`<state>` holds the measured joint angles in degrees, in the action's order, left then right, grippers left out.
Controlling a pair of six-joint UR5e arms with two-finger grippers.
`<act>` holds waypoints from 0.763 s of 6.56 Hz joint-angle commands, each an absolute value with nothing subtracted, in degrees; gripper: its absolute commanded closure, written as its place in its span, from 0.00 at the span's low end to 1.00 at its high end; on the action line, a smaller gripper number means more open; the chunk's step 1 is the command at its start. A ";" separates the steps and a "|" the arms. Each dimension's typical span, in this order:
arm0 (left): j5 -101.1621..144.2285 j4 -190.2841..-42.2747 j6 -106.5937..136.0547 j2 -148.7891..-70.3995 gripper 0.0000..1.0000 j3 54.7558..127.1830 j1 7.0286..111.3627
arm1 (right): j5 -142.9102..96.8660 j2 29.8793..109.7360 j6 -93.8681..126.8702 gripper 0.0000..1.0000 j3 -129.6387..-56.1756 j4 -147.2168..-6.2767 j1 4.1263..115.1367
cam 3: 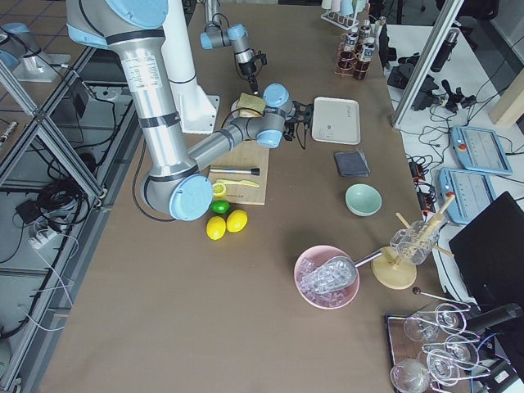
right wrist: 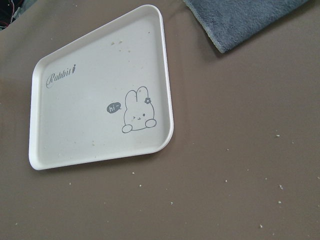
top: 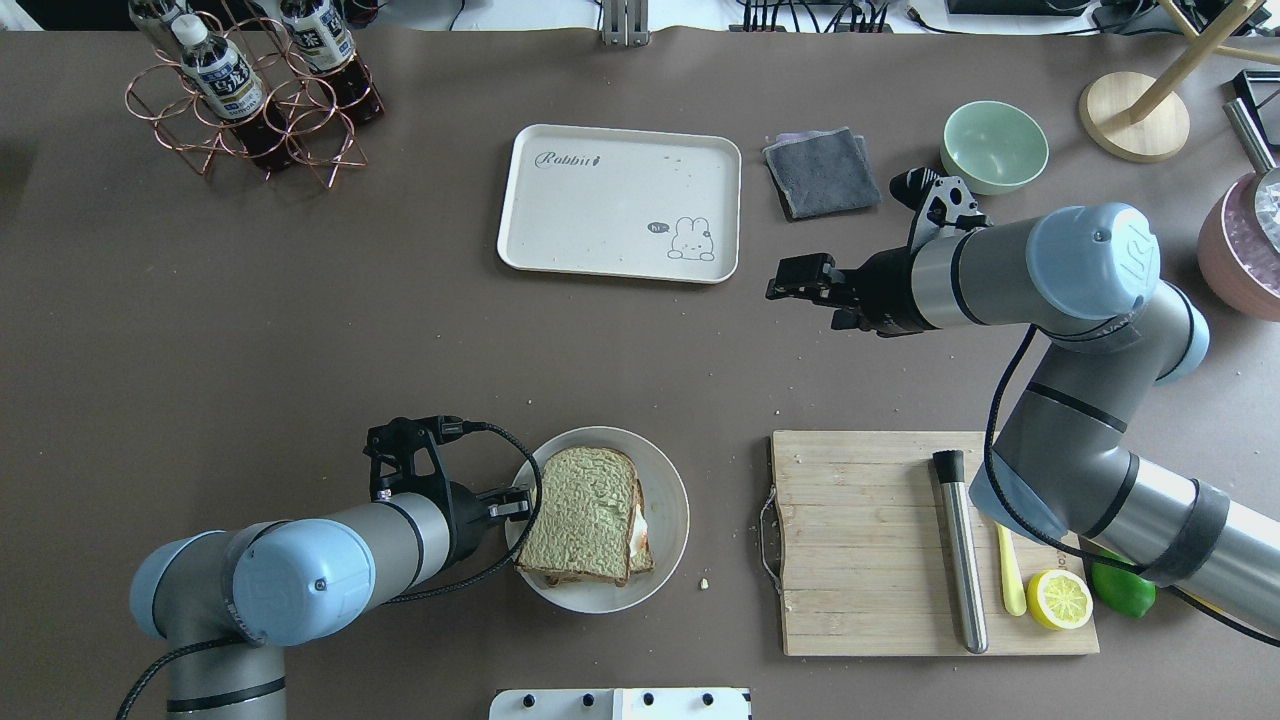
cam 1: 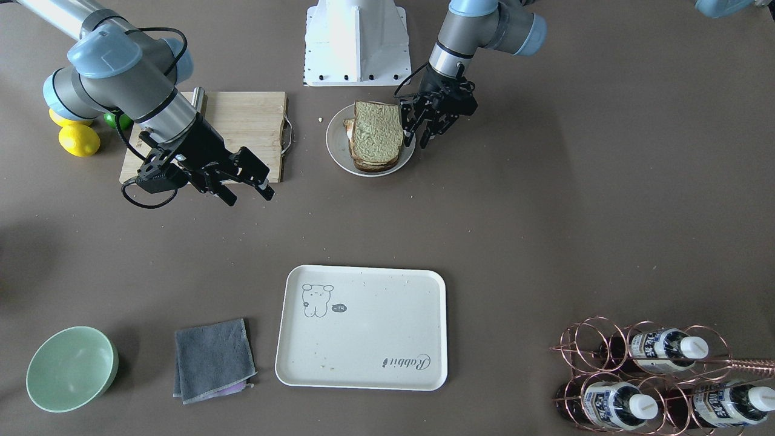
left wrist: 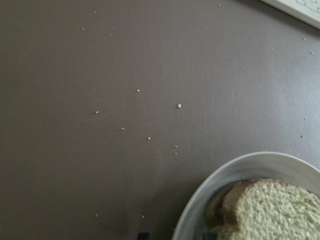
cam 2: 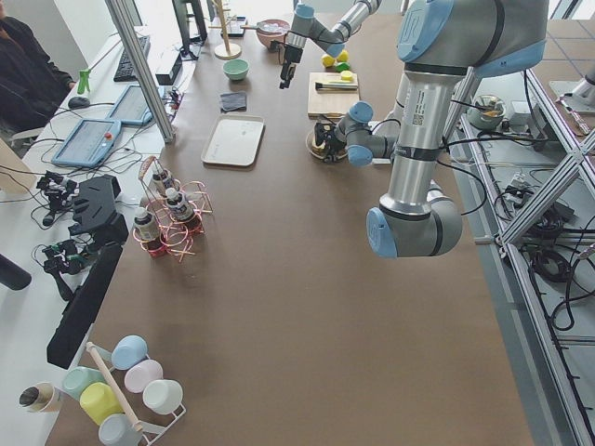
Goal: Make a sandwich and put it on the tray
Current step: 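Grasp the white plate rim with the left gripper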
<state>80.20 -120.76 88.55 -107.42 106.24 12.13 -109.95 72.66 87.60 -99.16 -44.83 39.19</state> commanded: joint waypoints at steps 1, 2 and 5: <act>80.07 -120.76 88.51 -107.40 0.57 105.91 11.34 | -109.95 72.51 87.63 0.00 -98.88 -44.82 39.20; 79.46 -120.76 88.51 -107.49 0.57 106.00 10.90 | -109.95 72.42 87.63 0.00 -98.79 -44.91 39.20; 78.13 -120.76 88.51 -107.40 1.00 105.91 9.49 | -109.95 72.42 87.63 0.00 -98.70 -44.91 39.20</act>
